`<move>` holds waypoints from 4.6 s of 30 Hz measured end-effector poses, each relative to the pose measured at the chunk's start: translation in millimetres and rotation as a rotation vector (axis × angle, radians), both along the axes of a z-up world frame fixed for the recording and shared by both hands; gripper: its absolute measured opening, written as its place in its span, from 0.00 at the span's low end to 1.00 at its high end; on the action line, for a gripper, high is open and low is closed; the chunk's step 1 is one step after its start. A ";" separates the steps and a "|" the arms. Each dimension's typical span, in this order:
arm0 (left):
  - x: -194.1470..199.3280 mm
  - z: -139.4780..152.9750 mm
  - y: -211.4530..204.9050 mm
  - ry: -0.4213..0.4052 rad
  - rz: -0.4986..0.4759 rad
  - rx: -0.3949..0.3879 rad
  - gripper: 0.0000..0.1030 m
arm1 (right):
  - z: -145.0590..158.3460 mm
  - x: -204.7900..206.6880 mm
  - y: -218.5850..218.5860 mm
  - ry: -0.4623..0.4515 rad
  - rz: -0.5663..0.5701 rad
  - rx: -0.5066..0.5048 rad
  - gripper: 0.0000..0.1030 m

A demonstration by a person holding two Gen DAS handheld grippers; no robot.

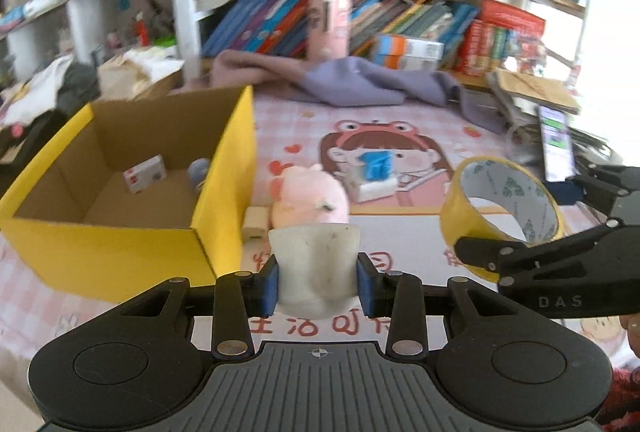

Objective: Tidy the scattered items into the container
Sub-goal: 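Lift the soap bar and tape roll and carry both over the yellow box, then open the left gripper releasing the soap while the right drops the tape roll inside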

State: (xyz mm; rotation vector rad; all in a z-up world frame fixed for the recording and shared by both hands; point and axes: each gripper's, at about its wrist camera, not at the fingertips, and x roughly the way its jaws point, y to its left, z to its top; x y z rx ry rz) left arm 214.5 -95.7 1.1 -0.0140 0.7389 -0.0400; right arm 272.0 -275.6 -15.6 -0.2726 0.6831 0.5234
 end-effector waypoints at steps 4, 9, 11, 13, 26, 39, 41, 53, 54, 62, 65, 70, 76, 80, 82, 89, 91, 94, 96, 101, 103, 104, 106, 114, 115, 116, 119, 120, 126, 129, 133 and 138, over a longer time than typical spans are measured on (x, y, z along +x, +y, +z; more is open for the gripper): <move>-11.7 0.8 8.3 -0.011 -0.058 -0.007 0.35 | 4.8 -17.0 2.8 -0.018 -0.069 0.003 0.79; -33.8 1.5 30.5 -0.017 -0.093 -0.028 0.35 | 6.0 -45.6 15.4 -0.023 -0.133 0.004 0.79; -43.8 1.5 38.4 -0.015 -0.109 -0.034 0.35 | 6.5 -60.3 23.6 -0.028 -0.147 0.000 0.79; -54.8 2.5 46.2 -0.016 -0.123 -0.040 0.35 | 7.5 -75.3 31.8 -0.032 -0.159 -0.005 0.79; -116.6 1.8 86.3 -0.012 -0.209 -0.040 0.35 | 2.4 -165.9 70.7 -0.031 -0.248 -0.003 0.79; -158.0 -3.2 116.2 0.013 -0.207 -0.058 0.35 | -0.5 -218.5 106.0 -0.005 -0.234 -0.018 0.79; -161.7 -3.6 120.0 0.017 -0.203 -0.060 0.34 | -0.7 -222.8 110.5 -0.001 -0.227 -0.021 0.79; -174.1 -7.0 136.1 0.033 -0.178 -0.067 0.34 | -2.2 -234.6 131.6 0.018 -0.180 -0.032 0.79; -174.4 -6.8 137.2 0.032 -0.174 -0.067 0.34 | -2.1 -234.6 133.5 0.018 -0.174 -0.032 0.79; -177.2 -4.2 155.7 0.013 -0.125 -0.067 0.34 | 0.2 -230.8 151.1 0.004 -0.123 -0.033 0.79; -178.2 -3.8 163.5 0.008 -0.102 -0.067 0.34 | 0.5 -228.9 158.8 -0.001 -0.098 -0.034 0.79; -176.9 -0.9 173.7 -0.005 -0.062 -0.065 0.34 | 3.0 -223.6 170.2 -0.015 -0.056 -0.032 0.79; -175.5 -1.2 178.2 -0.002 -0.038 -0.061 0.34 | 4.8 -216.4 179.0 -0.017 -0.017 -0.030 0.79; -172.6 -2.8 181.9 0.006 -0.018 -0.061 0.34 | 3.9 -212.2 184.0 -0.010 0.008 -0.026 0.79; -169.8 -2.4 183.1 0.001 -0.006 -0.058 0.34 | 3.8 -208.4 186.7 -0.012 0.022 -0.023 0.79; -149.7 11.4 192.1 -0.054 0.023 -0.029 0.34 | 11.4 -184.4 193.4 -0.064 0.051 0.018 0.79; -139.1 18.9 193.7 -0.079 0.020 -0.014 0.34 | 18.5 -173.8 195.2 -0.094 0.056 0.034 0.79; -119.2 30.4 195.7 -0.115 0.014 0.008 0.34 | 30.6 -155.5 198.8 -0.139 0.062 0.049 0.79; -106.3 37.2 197.1 -0.141 0.009 0.024 0.34 | 39.2 -141.9 201.8 -0.170 0.071 0.062 0.79; -66.6 52.2 205.3 -0.188 0.019 0.046 0.34 | 57.6 -100.8 214.0 -0.237 0.110 0.079 0.79; -50.0 57.1 209.1 -0.198 0.026 0.047 0.34 | 62.1 -81.9 220.0 -0.251 0.120 0.085 0.79; -42.0 58.9 210.6 -0.202 0.027 0.048 0.34 | 63.5 -72.7 223.0 -0.255 0.125 0.085 0.79; -27.0 60.4 212.7 -0.203 0.024 0.055 0.34 | 64.5 -55.7 228.0 -0.258 0.133 0.083 0.79; 32.0 45.5 215.4 -0.134 -0.020 0.108 0.34 | 47.9 2.9 250.8 -0.211 0.186 0.032 0.79; 39.2 42.0 214.8 -0.119 -0.033 0.118 0.34 | 43.9 11.0 254.0 -0.199 0.193 0.021 0.79; 46.6 38.7 214.3 -0.103 -0.045 0.128 0.34 | 39.7 18.6 256.8 -0.187 0.203 0.008 0.79; 72.8 27.9 213.5 -0.037 -0.092 0.153 0.34 | 26.8 42.2 268.7 -0.166 0.257 -0.064 0.79; 79.7 24.7 213.3 -0.015 -0.108 0.157 0.34 | 22.2 50.5 273.2 -0.162 0.277 -0.100 0.79; 119.1 -5.0 207.7 0.126 -0.162 0.232 0.34 | -6.6 86.3 296.4 -0.126 0.423 -0.313 0.79; 129.3 -13.5 202.1 0.162 -0.194 0.271 0.34 | -18.2 94.5 307.9 -0.118 0.499 -0.382 0.79; 139.9 -20.1 199.2 0.198 -0.215 0.308 0.36 | -27.5 104.8 320.9 -0.091 0.555 -0.444 0.79; 142.7 -21.2 201.2 0.218 -0.220 0.301 0.41 | -28.6 112.2 322.6 -0.066 0.564 -0.454 0.79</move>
